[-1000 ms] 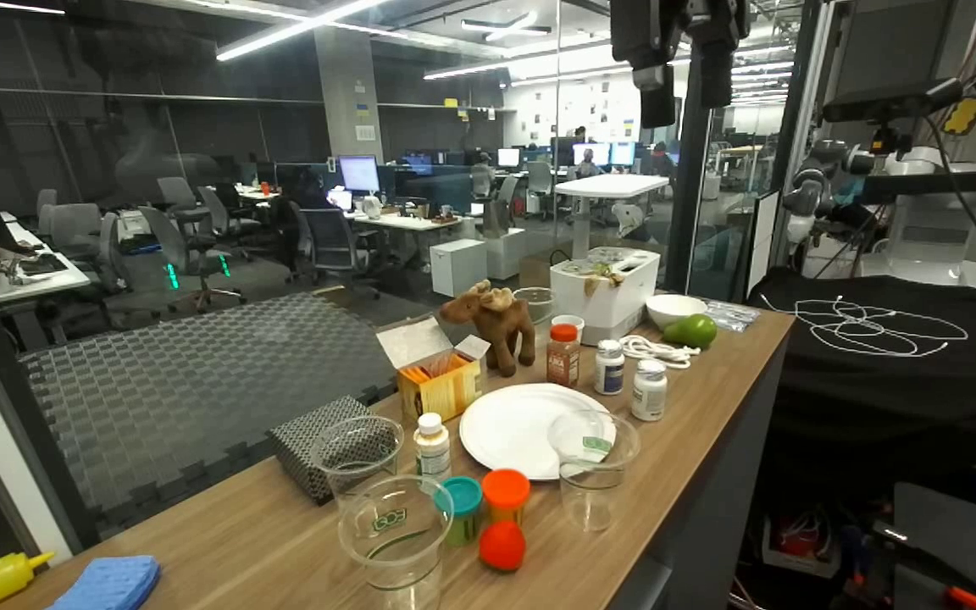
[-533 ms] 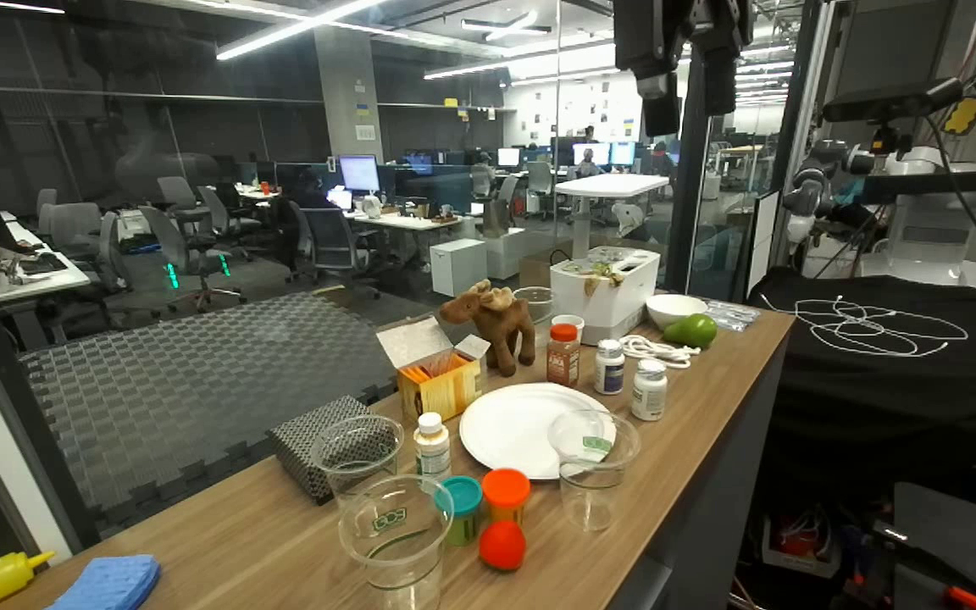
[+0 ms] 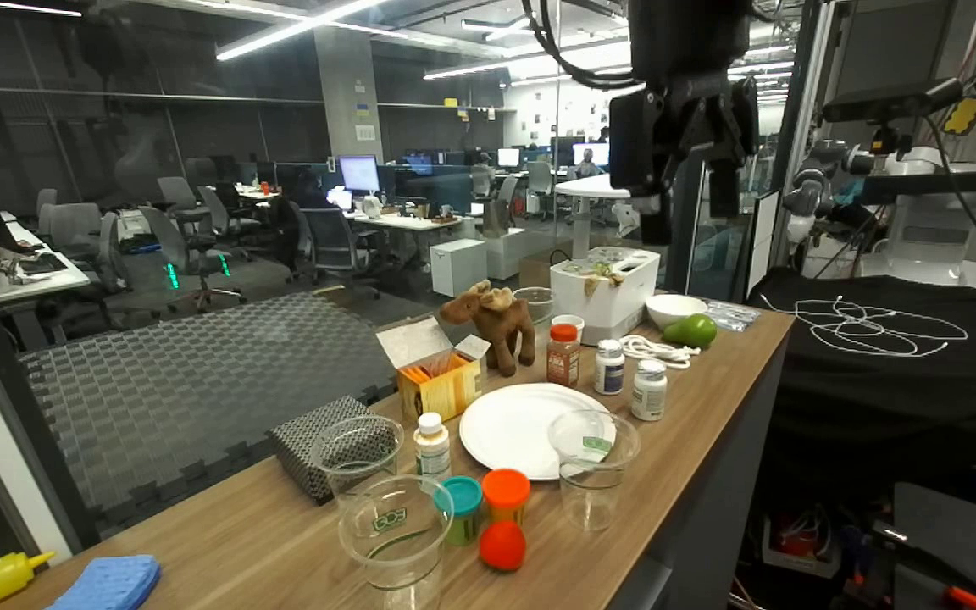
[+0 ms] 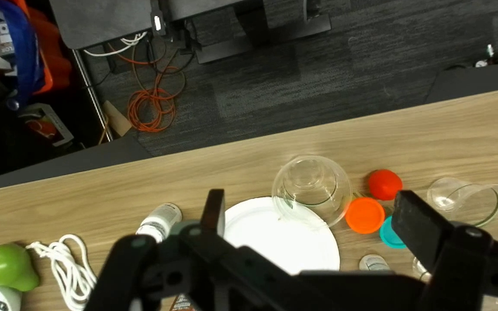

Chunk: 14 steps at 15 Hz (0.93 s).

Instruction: Pile up the plastic cups and put all the containers on the white plate

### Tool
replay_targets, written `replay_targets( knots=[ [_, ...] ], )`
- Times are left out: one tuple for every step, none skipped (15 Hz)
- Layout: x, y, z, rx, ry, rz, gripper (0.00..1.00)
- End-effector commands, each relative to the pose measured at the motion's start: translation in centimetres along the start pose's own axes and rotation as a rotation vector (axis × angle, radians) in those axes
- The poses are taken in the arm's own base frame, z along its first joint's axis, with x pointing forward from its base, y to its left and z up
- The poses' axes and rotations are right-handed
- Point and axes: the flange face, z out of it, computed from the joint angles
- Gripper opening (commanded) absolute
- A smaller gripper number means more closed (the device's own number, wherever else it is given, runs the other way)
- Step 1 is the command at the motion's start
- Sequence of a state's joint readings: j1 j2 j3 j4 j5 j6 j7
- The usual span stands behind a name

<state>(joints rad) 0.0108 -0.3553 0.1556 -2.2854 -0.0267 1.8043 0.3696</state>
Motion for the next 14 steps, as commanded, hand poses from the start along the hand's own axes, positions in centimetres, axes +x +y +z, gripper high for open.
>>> replay_targets(
  knots=[
    [-1.3,0.4,2.5,0.024,0.081,0.057,1.00],
    [-1.3,0.5,3.4,0.025,0.095,0.070,1.00],
    [-1.3,0.5,4.4,0.026,0.102,0.069,1.00],
    [-1.3,0.5,5.4,0.025,0.106,0.068,1.00],
    [-1.3,0.5,6.4,0.024,0.111,0.070,1.00],
    [-1.2,0.5,7.4,0.034,0.123,0.070,1.00],
    [-1.1,0.5,8.2,0.040,0.136,0.072,1.00],
    [-0.9,0.5,9.1,0.048,0.158,0.079,1.00],
    [-0.6,0.5,10.0,0.053,0.172,0.085,1.00],
    [-0.3,0.6,10.8,0.057,0.176,0.090,1.00],
    [0.0,0.8,11.6,0.063,0.186,0.095,1.00],
    [0.4,0.8,12.3,0.067,0.196,0.101,1.00],
    [0.8,1.0,13.2,0.065,0.205,0.107,1.00],
    [1.3,1.1,13.9,0.061,0.207,0.106,1.00]
  ],
)
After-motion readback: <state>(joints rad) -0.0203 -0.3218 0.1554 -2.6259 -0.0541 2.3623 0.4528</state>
